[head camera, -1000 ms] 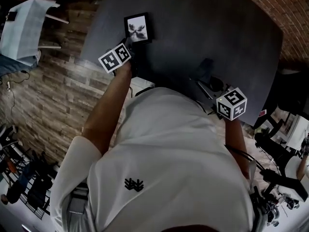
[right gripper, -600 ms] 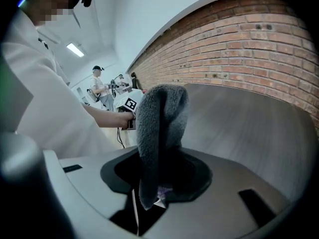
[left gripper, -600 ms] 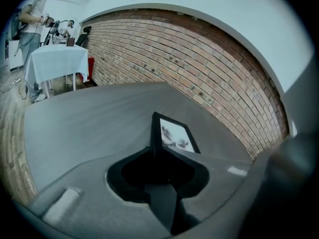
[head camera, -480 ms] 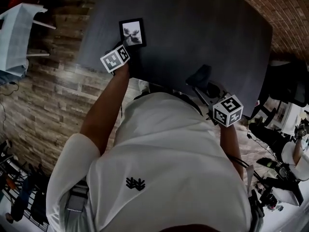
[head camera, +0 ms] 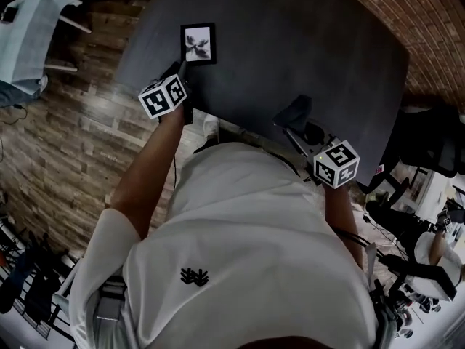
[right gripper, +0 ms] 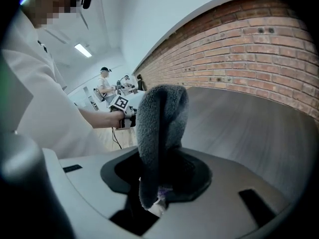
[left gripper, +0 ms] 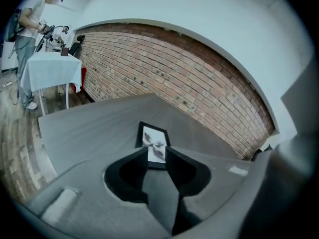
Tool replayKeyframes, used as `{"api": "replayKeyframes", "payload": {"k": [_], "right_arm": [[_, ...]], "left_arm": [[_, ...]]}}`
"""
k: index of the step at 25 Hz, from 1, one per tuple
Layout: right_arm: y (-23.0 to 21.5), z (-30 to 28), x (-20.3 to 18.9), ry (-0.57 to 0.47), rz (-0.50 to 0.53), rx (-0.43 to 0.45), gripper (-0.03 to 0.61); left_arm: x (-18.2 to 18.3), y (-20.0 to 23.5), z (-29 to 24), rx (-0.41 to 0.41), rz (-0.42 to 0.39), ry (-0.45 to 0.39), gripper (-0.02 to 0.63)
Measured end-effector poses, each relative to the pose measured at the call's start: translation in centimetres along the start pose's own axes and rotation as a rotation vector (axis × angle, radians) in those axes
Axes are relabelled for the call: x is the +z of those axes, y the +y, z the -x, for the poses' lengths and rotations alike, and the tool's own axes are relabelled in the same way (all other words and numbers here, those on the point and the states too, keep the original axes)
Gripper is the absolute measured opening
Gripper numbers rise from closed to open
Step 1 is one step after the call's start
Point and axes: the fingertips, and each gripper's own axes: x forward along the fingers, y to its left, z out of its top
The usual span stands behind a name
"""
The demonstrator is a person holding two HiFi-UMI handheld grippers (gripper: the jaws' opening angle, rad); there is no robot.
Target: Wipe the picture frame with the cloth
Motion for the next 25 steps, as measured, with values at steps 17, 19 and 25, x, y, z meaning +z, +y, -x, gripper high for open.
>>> {"api": "replayKeyframes", "payload": {"k": [17,19,25], "right_arm": [[2.1,11.9,-10.5,-0.014,0.237,0.413,0.138],[3.2,12.7,-11.7,-0.009,0.262,0.444,0.137],[6.0,13.9,-13.0,-0.025,0.265,0.457,0.137]], "left_arm": [[-18.9,-28.6,22.2,-0.267,-0.226,0.047,0.014],[-20.8,-29.7,24.1,-0.257,-0.271,0.075,0.014],[-22.3,-31.2,26.7,-0.292,-0.277,0.072,0.014]]}}
